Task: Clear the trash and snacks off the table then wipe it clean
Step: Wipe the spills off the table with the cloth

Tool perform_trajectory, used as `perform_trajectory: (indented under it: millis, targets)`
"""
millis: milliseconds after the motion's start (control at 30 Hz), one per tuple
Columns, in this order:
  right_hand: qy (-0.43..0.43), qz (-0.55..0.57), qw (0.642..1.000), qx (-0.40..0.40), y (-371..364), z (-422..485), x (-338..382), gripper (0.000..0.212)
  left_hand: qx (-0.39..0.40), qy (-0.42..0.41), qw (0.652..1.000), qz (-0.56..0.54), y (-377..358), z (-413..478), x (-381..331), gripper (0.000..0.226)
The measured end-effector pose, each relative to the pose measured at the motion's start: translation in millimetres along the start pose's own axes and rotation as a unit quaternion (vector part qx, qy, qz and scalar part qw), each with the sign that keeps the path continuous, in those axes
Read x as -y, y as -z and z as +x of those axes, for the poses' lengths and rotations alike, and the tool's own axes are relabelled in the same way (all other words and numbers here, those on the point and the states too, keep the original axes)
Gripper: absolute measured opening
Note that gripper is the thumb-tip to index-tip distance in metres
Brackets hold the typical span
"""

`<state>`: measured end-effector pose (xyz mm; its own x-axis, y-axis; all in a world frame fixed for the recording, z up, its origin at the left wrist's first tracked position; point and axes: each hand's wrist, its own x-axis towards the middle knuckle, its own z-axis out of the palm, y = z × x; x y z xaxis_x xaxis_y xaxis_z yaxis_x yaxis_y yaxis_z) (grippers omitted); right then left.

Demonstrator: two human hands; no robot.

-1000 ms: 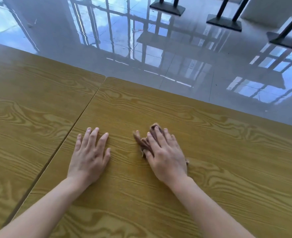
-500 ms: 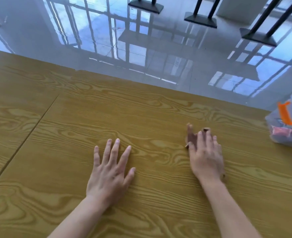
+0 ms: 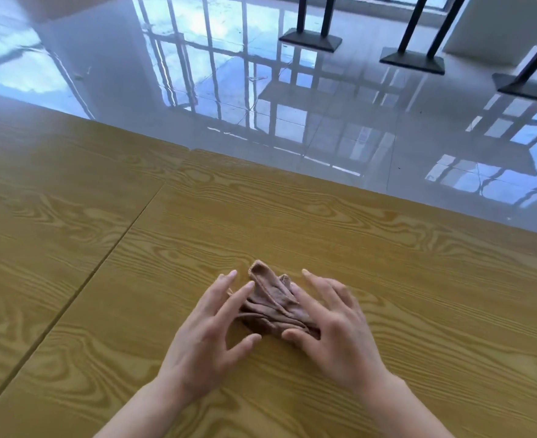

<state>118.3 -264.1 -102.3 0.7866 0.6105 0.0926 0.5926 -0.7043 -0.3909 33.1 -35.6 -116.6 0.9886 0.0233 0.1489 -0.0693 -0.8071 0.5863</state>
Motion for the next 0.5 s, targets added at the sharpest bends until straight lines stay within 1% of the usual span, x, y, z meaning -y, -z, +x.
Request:
perform_trajectory:
  millis: [67,133,200,300,400,500]
  targets:
    - [0.018,0.04,0.999,-0.029,-6,-6,1,0.06,0.031,-0.048,0.997,0.052,-5,9,-2,0.075]
    - [0.052,0.063,0.996,-0.038,-12,4,9,0.052,0.066,-0.074,0.99,0.101,-10,20,-2,0.074]
    - [0.088,0.084,0.992,-0.031,-15,23,17,0.05,0.079,-0.067,0.985,0.141,-10,30,5,0.07]
    - [0.1,0.105,0.989,0.006,-22,51,21,0.049,0.078,-0.039,0.983,0.164,0,37,24,0.068]
    - [0.115,0.097,0.989,0.016,-33,78,24,0.05,0.072,-0.024,0.979,0.189,13,46,44,0.068]
    - [0.134,0.081,0.987,0.025,-39,112,28,0.051,0.075,-0.007,0.979,0.191,28,62,65,0.069]
